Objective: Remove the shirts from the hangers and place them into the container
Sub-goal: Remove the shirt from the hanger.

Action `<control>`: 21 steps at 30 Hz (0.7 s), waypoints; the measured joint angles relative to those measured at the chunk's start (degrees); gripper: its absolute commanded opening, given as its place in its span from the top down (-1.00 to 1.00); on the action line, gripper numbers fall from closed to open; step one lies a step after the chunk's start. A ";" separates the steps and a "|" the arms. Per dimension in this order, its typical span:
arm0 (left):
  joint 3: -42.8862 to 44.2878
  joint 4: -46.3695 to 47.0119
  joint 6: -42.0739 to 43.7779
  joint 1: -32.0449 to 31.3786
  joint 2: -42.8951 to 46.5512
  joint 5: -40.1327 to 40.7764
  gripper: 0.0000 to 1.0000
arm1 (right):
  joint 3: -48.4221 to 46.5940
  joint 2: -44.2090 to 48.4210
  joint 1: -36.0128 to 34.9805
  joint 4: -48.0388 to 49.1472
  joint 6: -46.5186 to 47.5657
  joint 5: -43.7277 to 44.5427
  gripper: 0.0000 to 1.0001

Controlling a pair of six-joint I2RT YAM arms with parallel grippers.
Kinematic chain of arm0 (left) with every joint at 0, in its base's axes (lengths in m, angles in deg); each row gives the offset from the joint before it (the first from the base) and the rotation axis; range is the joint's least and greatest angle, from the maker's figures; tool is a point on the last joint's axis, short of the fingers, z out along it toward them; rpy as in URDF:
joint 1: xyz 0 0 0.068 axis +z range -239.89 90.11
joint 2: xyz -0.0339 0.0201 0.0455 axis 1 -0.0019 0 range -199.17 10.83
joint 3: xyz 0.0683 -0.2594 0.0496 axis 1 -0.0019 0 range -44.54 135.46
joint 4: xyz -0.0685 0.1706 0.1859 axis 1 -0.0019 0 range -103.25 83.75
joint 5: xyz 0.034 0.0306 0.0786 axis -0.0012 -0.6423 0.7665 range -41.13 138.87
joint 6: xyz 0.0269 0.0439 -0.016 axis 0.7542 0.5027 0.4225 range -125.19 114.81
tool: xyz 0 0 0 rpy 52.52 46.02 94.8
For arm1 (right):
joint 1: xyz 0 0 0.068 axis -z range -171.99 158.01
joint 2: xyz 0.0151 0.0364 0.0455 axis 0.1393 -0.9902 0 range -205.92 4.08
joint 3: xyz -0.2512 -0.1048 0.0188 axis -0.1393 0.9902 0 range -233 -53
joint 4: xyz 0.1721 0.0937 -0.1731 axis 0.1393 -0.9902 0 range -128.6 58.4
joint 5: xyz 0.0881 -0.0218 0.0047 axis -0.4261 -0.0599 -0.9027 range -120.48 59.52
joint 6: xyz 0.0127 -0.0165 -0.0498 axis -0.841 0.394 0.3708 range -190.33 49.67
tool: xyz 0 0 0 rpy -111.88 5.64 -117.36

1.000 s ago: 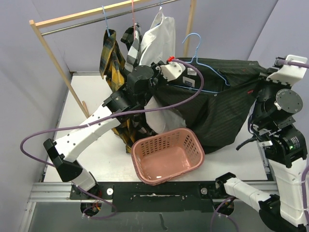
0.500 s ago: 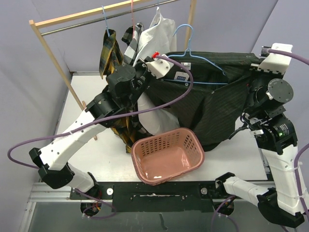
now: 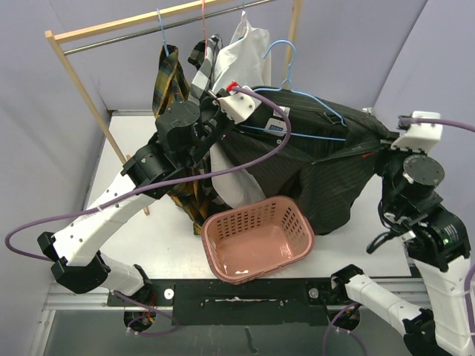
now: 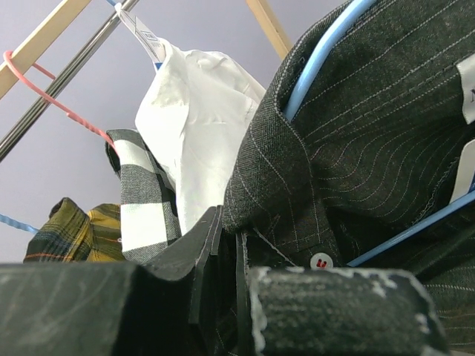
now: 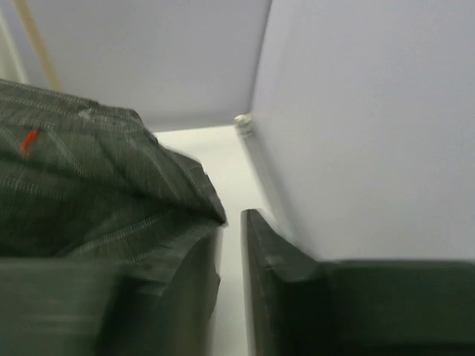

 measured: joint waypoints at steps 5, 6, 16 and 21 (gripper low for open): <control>0.00 -0.31 0.02 0.00 -0.02 -0.09 1.00 | 1.29 5.99 0.00 -6.03 -4.59 -6.38 -0.36; 0.00 -0.31 0.02 0.00 -0.02 -0.09 1.00 | 1.33 7.45 0.00 -6.86 -5.25 -8.02 -0.37; 0.00 -0.28 0.00 -1.11 -0.09 -0.09 1.00 | 3.76 12.20 0.00 -9.09 -10.99 -21.05 -0.71; 0.00 -0.31 0.11 -2.05 -0.09 0.07 1.00 | 7.82 10.10 0.00 -7.26 -13.44 -22.62 -0.69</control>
